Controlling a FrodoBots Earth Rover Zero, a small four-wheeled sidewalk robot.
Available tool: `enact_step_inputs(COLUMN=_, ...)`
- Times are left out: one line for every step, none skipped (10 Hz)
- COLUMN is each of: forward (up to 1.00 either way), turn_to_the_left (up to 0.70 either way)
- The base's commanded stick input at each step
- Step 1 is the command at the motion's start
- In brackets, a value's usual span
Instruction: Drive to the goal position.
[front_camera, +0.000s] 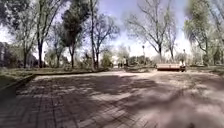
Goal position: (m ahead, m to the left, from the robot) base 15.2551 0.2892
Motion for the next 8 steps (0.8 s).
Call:
enact_step_inputs(forward=0.70, turn_to_the_left=0.00)
enact_step_inputs(forward=0.70, turn_to_the_left=0.00)
enact_step_inputs(forward=0.70, turn_to_the_left=0.00)
enact_step_inputs(forward=0.70, turn_to_the_left=0.00)
enact_step_inputs(forward=0.70, turn_to_the_left=0.00)
enact_step_inputs(forward=0.70, turn_to_the_left=0.00)
enact_step_inputs(forward=0.70, turn_to_the_left=0.00)
enact_step_inputs(forward=0.70, turn_to_the_left=0.00)
